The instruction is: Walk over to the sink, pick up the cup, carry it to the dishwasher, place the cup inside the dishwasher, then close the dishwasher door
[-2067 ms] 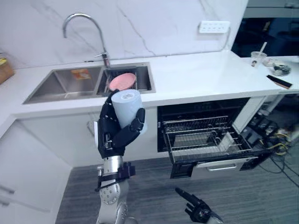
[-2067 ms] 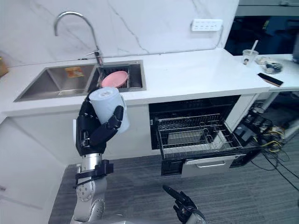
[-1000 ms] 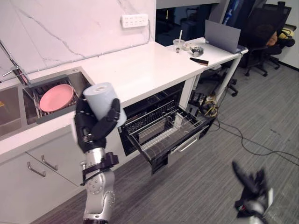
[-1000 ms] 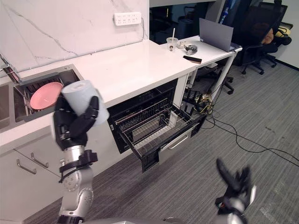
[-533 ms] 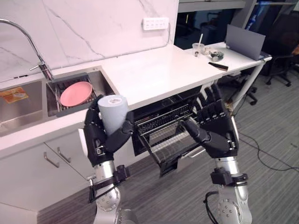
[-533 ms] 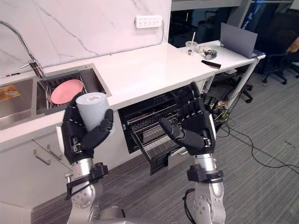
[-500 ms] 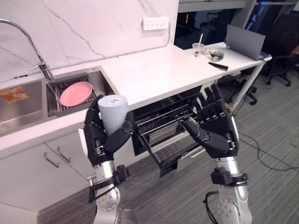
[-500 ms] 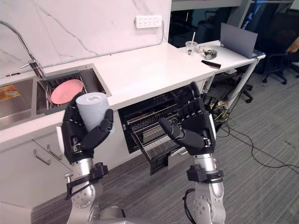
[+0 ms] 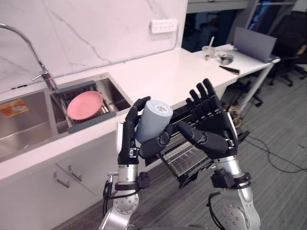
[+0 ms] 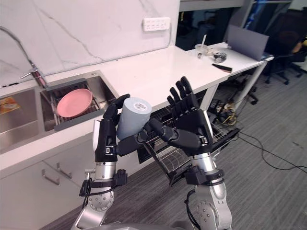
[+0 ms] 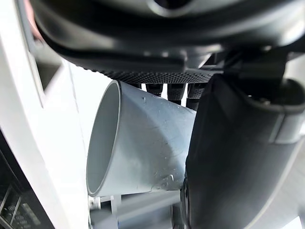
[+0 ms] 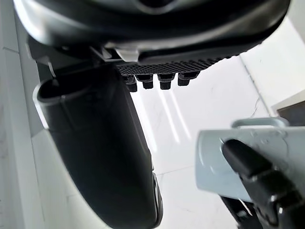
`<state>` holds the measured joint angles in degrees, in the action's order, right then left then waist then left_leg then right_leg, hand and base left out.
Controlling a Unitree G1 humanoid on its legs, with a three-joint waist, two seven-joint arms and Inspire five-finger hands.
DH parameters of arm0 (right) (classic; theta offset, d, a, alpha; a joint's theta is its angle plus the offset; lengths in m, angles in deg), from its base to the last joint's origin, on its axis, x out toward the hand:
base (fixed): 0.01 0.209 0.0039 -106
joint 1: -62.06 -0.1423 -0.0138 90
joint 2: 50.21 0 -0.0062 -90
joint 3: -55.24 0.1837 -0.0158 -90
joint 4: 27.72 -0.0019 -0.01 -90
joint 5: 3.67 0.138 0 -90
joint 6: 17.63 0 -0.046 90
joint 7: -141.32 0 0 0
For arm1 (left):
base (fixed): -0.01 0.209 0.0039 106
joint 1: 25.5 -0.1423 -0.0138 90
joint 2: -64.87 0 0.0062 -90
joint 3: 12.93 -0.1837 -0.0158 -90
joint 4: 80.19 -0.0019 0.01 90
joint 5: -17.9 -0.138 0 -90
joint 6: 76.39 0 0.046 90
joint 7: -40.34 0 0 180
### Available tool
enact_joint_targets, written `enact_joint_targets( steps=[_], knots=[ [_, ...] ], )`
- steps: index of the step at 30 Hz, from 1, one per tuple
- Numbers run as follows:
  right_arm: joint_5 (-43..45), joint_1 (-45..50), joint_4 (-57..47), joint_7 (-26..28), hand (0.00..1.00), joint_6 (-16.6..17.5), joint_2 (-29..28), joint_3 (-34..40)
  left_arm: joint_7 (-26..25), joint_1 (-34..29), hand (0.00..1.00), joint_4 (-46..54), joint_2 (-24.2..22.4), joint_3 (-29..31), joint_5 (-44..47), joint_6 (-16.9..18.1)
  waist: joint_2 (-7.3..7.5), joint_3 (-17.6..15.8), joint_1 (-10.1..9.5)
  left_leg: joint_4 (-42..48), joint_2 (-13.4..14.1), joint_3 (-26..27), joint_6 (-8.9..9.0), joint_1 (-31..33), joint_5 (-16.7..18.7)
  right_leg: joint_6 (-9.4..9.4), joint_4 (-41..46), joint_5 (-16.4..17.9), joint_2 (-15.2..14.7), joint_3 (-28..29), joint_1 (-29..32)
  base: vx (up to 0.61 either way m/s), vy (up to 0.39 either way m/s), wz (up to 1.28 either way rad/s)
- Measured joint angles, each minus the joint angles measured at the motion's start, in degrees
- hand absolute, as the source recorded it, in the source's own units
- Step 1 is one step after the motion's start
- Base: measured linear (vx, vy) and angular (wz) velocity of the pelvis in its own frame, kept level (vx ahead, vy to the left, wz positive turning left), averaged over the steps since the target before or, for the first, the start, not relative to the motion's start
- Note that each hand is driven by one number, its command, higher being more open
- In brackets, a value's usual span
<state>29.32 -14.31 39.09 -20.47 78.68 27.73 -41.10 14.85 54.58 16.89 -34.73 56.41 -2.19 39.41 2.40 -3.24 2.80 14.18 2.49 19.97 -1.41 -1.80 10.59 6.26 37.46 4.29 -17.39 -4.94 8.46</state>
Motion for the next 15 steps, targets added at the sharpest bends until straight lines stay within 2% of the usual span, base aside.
enact_joint_targets(
  steps=[3,5,8,10,15],
  knots=[
    [-3.60,-1.01,0.12,-0.34,1.00,-0.11,2.99,-2.40,-1.14,2.89,0.00,-0.33,0.31,-0.10,-2.01,-0.76,0.08,1.82,-0.44,0.98,1.30,-0.07,0.22,1.52,0.13,-0.25,-14.09,-0.33,3.09,-3.34,-3.47,0.15,-0.025,-0.17],
    [-3.99,-5.28,0.75,-1.03,1.00,-1.74,5.51,-2.90,-3.28,5.58,0.00,-0.37,0.60,0.28,-3.33,-1.42,-0.05,1.65,-0.34,1.13,1.67,-1.12,0.22,2.93,0.13,1.35,-23.97,-1.59,4.44,-3.56,-7.42,0.08,-0.090,-0.15],
    [-4.00,-7.01,1.53,-4.26,1.00,-3.92,7.13,-2.07,-4.49,6.70,0.00,-0.02,0.69,-0.62,-6.67,-1.20,-0.11,1.67,-0.52,0.12,2.00,-2.38,0.85,0.93,0.13,1.63,-30.92,-3.26,5.68,-4.72,-12.49,0.03,-0.078,0.08],
    [-3.98,-8.47,2.29,-5.55,1.00,-5.15,7.11,-1.77,-6.38,6.82,0.00,0.44,0.80,-1.21,-8.91,-0.18,-0.13,1.66,-0.60,-0.05,2.48,-2.25,1.40,1.07,0.00,1.39,-34.03,-4.82,6.52,-4.73,-13.48,-0.02,-0.042,-0.08],
    [-3.86,-9.06,2.27,-7.20,1.00,-8.01,7.03,-0.97,-9.80,7.47,0.00,1.85,1.52,-1.89,-14.47,0.66,-0.24,1.61,-0.31,-0.25,2.30,-1.62,1.90,2.21,-0.31,1.35,-36.54,-5.48,6.65,-4.73,-13.22,-0.06,-0.026,-0.09]
  ],
)
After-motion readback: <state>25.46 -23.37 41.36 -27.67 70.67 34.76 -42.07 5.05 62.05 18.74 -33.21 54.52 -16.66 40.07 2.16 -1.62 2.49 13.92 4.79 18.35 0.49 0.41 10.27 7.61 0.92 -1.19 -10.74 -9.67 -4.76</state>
